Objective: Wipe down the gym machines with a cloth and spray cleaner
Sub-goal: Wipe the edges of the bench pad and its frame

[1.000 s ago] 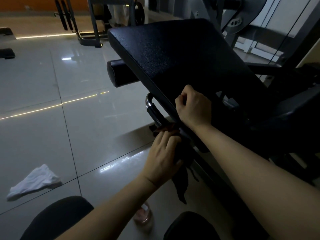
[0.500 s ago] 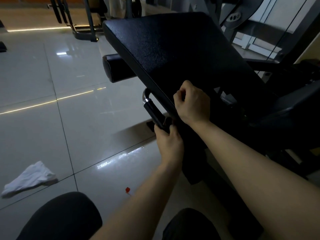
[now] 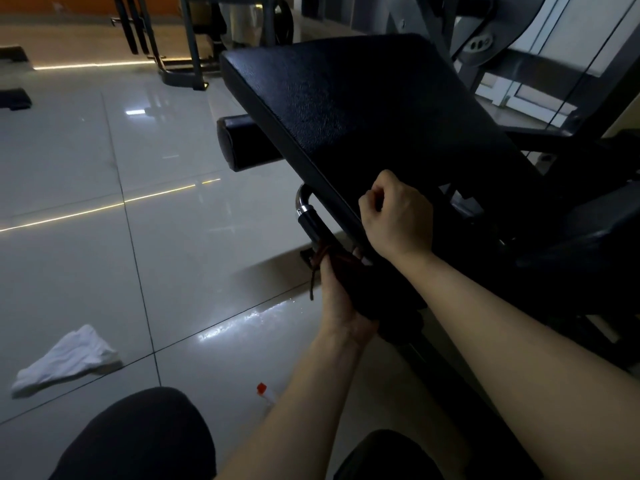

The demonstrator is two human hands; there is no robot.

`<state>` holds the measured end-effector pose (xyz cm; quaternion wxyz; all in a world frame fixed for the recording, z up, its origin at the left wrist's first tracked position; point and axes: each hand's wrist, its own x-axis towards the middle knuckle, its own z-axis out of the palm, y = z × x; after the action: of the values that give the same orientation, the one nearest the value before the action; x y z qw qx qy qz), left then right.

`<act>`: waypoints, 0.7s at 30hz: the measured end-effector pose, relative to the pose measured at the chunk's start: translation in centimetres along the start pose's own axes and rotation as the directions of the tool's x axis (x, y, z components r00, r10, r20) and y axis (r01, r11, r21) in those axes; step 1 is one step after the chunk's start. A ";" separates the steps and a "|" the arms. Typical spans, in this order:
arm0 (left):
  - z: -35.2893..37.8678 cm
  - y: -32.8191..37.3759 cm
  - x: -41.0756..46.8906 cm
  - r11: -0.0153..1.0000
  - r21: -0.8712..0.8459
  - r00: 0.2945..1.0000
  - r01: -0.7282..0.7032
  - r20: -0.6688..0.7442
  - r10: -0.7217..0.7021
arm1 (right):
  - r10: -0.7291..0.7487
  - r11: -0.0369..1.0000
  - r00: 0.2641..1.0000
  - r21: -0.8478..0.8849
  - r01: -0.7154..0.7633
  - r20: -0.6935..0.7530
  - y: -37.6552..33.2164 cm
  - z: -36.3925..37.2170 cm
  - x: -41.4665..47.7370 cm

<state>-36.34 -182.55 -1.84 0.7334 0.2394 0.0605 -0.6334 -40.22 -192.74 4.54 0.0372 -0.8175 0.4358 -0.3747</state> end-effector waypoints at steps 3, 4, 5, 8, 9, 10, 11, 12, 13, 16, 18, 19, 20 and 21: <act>0.6 0.1 0.0 0.949 0.304 0.982 -0.083 -0.136 0.130 | -0.004 1.000 1.000 -0.010 0.005 0.009 -0.2 -0.2 0.0; 0.5 0.2 0.1 0.852 0.507 0.949 -0.129 -0.187 0.255 | -0.003 1.000 1.000 -0.009 0.003 0.015 -0.3 -0.2 0.0; 0.3 0.3 0.1 0.701 0.696 0.904 -0.156 -0.186 0.386 | 0.000 1.000 1.000 -0.011 0.001 0.019 -0.2 -0.2 0.0; -0.6 2.4 -0.5 0.231 0.948 0.863 -0.220 0.078 0.499 | -0.005 1.000 1.000 -0.021 0.006 0.021 -0.2 -0.3 0.0; -0.9 3.6 -0.9 0.048 0.975 0.866 -0.218 0.171 0.470 | -0.006 1.000 1.000 -0.022 0.006 0.020 -0.3 -0.2 0.1; -1.0 4.6 -1.4 -0.096 0.973 0.862 -0.211 0.232 0.450 | -0.003 1.000 1.000 -0.028 0.003 0.024 -0.3 -0.2 0.1; -1.2 5.8 -1.9 -0.175 0.962 0.843 -0.210 0.268 0.467 | 0.002 0.999 1.000 -0.033 -0.001 0.028 -0.3 -0.2 0.0; -1.3 6.9 -2.1 -0.189 0.952 0.802 -0.240 0.305 0.513 | 0.008 0.999 1.000 -0.036 -0.007 0.030 -0.4 -0.3 0.1; -1.2 7.9 -2.4 -0.160 0.943 0.743 -0.292 0.329 0.584 | 0.015 0.999 0.999 -0.036 -0.014 0.032 -0.4 -0.3 0.1; -0.2 9.5 -2.2 -0.023 0.860 0.556 -0.510 0.349 0.754 | 0.023 0.999 0.999 -0.025 -0.022 0.040 -0.4 -0.3 0.1; 0.9 9.1 -0.2 0.063 0.851 0.555 -0.521 0.282 0.783 | 0.018 1.000 0.999 -0.025 -0.018 0.029 -0.3 -0.2 0.1; 1.3 8.6 1.6 0.154 0.880 0.617 -0.450 0.182 0.766 | 0.012 0.999 1.000 -0.032 -0.012 0.018 -0.3 -0.2 0.1; 1.7 7.9 3.2 0.286 0.892 0.685 -0.352 0.038 0.727 | 0.007 0.999 1.000 -0.045 -0.007 0.012 -0.3 -0.1 0.1; 2.1 7.3 4.5 0.425 0.872 0.747 -0.244 -0.111 0.656 | 0.006 0.998 1.000 -0.057 -0.005 0.012 -0.2 -0.1 0.2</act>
<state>-28.92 -186.91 0.21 0.6483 0.6905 -0.1437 -0.2868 -40.03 -192.69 4.76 0.0176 -0.8192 0.4483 -0.3572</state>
